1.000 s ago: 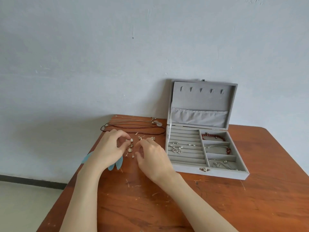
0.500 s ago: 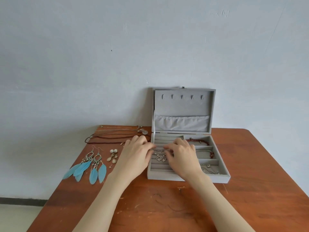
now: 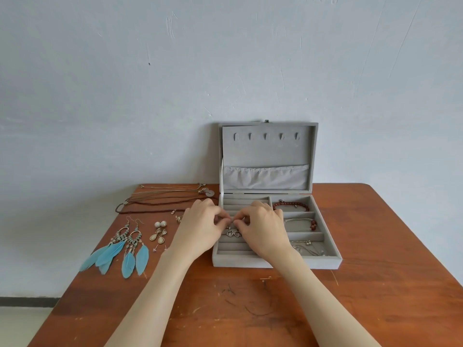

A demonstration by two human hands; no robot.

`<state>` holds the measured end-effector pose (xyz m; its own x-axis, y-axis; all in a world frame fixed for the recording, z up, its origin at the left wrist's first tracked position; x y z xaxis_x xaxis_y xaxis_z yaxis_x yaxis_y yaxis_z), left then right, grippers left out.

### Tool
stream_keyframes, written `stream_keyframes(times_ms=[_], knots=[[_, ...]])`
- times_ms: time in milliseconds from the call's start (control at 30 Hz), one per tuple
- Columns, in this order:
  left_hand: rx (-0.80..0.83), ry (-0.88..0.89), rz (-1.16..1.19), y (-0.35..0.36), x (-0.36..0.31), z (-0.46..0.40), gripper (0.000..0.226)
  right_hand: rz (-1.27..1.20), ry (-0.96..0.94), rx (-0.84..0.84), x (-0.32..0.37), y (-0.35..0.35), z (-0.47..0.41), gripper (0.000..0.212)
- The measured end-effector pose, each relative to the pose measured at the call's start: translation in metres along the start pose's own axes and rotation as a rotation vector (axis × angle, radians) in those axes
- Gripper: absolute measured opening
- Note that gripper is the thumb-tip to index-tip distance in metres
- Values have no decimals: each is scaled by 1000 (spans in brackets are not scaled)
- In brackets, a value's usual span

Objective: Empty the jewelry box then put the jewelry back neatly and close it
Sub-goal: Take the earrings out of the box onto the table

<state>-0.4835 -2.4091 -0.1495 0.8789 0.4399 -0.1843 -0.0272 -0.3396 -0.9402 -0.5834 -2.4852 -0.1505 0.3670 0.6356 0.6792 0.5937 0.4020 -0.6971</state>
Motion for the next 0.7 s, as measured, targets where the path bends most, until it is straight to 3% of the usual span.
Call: stream_keyframes(times_ms=[167,700], knots=[[113,-92,107,1,4,-6,13,-40,26,-6,-3,-1,-1,15],[196,-129,114,-6,-1,-8,5,-51,-12,-63,-6,-2,2,17]])
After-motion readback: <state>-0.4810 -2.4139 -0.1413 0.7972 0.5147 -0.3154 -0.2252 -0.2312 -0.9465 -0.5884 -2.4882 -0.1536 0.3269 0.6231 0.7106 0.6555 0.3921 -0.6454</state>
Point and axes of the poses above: each hand's wrist, its own z-axis away from the middle knuckle, its own y-axis out of the palm, x = y × z, the point moved 5 cm from there along -z, towards the middle knuckle, and after that the axes turned 15 degrees about -z, right-handed, at the moved point
